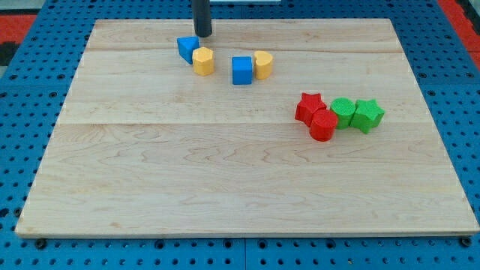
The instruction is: Make a group of yellow and blue blocks
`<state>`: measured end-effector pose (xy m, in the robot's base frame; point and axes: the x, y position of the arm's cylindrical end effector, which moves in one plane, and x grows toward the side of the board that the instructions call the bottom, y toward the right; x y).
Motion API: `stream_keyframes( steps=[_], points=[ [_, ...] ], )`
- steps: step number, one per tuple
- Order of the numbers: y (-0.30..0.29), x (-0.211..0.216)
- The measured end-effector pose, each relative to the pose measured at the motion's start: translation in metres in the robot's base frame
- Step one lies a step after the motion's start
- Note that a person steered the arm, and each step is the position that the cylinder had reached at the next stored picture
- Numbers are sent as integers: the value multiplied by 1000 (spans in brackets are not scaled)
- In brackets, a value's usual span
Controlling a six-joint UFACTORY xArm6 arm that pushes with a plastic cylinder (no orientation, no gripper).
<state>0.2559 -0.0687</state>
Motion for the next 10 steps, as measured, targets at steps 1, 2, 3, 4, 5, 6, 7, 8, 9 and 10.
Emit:
stream_keyframes(
  steps=[1,2,3,4,5,6,7,8,9,10],
  points=[
    [-2,36],
    [-1,59],
    [-40,102],
    [-32,82],
    [-23,10],
    [70,-11],
    [132,23],
    [90,52],
    [41,62],
    [39,30]
  ],
)
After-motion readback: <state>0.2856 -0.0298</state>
